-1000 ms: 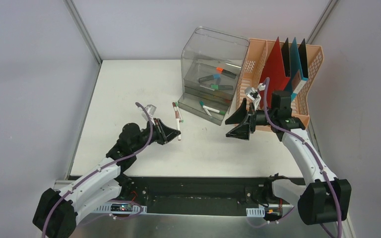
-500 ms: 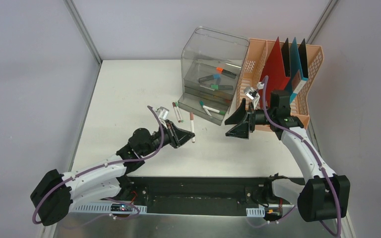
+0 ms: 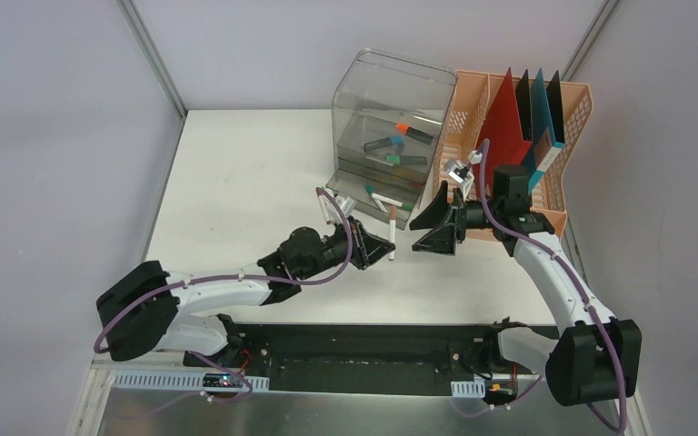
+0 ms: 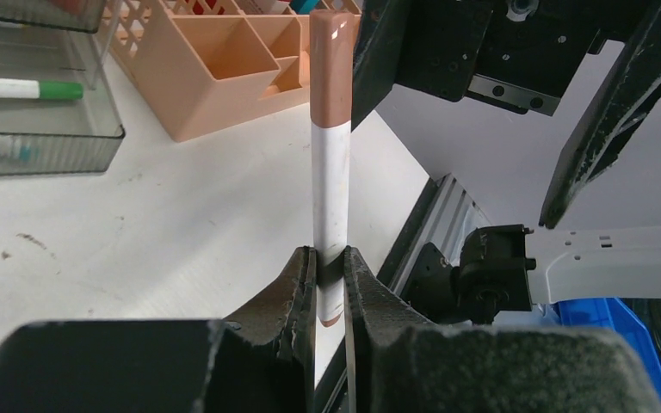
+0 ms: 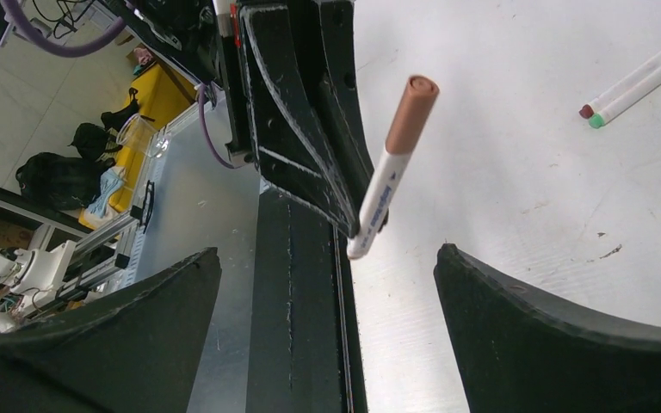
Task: Organize the desk
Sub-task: Place the stationery in the drawer.
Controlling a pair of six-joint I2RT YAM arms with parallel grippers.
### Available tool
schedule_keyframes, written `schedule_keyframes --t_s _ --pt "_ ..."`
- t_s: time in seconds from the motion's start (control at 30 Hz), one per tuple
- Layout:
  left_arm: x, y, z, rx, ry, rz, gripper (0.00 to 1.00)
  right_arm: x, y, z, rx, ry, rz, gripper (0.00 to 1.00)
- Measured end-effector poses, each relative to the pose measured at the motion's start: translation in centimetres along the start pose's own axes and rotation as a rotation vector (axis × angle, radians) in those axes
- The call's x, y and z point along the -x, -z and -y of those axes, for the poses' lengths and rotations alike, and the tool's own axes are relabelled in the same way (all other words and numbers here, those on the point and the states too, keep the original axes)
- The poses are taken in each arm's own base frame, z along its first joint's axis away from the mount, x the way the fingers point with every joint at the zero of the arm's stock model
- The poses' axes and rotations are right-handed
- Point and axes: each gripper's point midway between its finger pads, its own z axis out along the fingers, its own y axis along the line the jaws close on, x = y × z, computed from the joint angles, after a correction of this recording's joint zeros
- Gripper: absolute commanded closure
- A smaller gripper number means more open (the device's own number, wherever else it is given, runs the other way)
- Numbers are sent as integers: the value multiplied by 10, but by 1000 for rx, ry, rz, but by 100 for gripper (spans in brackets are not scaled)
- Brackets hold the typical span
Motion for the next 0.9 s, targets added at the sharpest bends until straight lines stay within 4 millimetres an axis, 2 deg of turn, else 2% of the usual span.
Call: schedule_keyframes --t_s 0.1,0.3,0.5,0.6,0.73,0.9 --pt "-4 -13 6 -13 -17 -9 100 -1 -1 0 5 -3 -3 8" --pt "-11 -35 21 -44 -35 -15 100 -2 -3 0 10 -17 -10 29" --pt "-14 -45 32 -73 -52 -18 100 -3 -4 3 -2 -31 -12 80" --pt "-16 -47 38 -90 -53 -16 100 -3 -4 8 -18 -33 -13 100" --pt "-15 -47 39 -93 -53 -12 100 -3 -4 10 -28 -29 -12 100" --pt "-14 -47 37 -81 -53 -9 70 -3 -4 10 -26 -21 -12 100"
